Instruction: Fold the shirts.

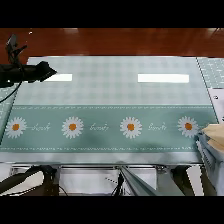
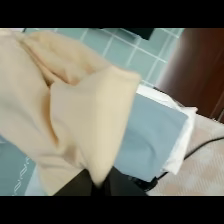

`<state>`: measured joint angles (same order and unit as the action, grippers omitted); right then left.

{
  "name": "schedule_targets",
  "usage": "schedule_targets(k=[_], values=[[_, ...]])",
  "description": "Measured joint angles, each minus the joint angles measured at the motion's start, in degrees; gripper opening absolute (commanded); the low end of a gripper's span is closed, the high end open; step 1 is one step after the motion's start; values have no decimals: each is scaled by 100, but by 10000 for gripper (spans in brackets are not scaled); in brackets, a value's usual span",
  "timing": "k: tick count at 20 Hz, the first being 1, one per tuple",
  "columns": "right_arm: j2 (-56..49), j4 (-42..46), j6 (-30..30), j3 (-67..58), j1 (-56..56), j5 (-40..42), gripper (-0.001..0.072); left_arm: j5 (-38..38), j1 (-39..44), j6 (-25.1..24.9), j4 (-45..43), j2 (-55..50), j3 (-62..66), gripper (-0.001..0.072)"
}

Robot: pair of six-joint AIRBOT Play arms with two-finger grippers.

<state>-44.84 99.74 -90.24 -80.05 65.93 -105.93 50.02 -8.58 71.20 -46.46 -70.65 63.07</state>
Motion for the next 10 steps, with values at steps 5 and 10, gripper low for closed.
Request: schedule_targets(k=[5, 10], values=[[57, 542, 166, 0, 35, -17, 165, -407, 0, -120, -2, -17, 0, 37], [203, 815, 323, 0, 42, -20, 451, -560, 0, -251, -2, -17, 0, 37]])
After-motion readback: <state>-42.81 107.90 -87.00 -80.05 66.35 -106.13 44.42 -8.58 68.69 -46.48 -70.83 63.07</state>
